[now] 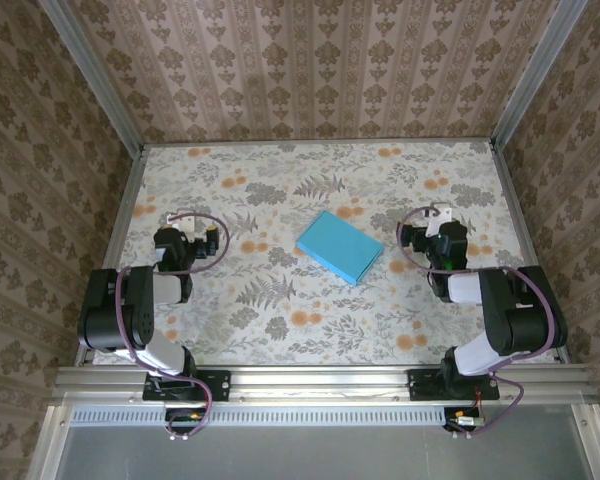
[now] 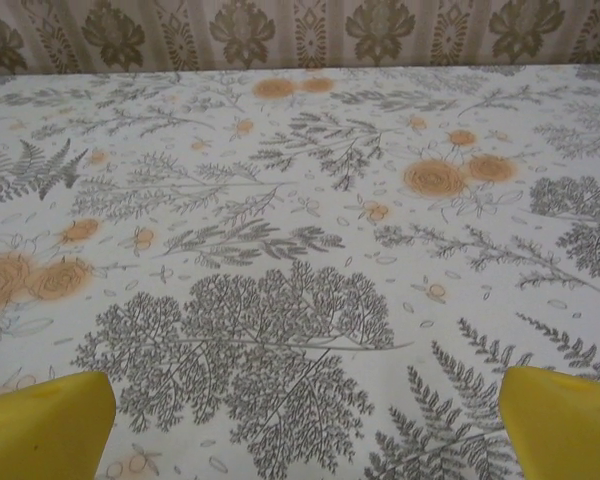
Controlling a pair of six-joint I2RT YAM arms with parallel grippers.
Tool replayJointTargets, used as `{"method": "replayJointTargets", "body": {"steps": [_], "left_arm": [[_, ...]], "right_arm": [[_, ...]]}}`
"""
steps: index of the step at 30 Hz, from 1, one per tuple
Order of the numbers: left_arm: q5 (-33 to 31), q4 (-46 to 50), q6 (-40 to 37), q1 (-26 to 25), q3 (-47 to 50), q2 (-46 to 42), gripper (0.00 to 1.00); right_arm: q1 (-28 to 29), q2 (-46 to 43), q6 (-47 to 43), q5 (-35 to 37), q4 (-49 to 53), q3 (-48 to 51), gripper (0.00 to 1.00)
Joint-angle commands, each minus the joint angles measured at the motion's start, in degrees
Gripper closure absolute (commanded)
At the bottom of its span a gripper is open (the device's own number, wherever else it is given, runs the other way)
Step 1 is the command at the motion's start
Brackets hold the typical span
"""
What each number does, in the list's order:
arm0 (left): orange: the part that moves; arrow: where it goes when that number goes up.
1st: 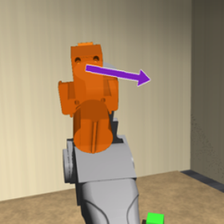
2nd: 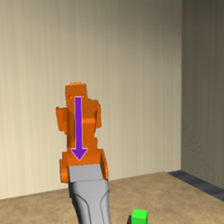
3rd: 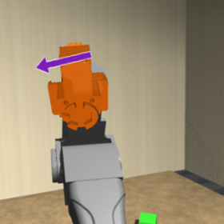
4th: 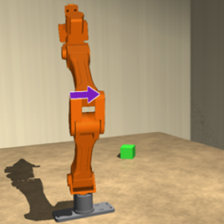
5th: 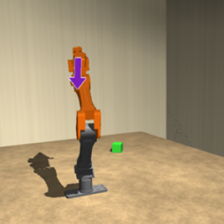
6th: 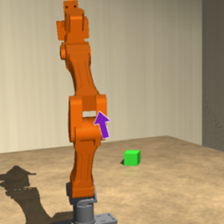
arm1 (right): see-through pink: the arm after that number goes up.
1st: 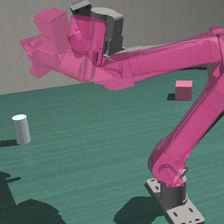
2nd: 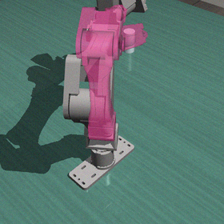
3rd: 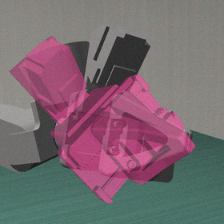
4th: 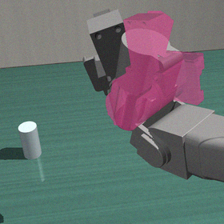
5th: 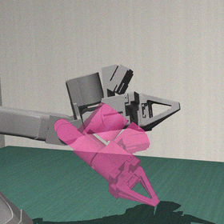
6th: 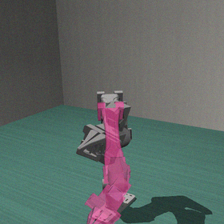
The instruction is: Fold the paper box
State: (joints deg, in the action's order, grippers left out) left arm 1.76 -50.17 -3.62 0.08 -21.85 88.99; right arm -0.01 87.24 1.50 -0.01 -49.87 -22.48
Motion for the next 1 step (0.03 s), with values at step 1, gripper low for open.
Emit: {"method": "replayJointTargets", "body": {"steps": [1], "left_arm": [[0.70,-1.28,0.10,-0.08,-1.01,-0.07,0.00]], "right_arm": [[-0.16,0.34,0.44,0.19,1.46,-1.03,0.00]]}}
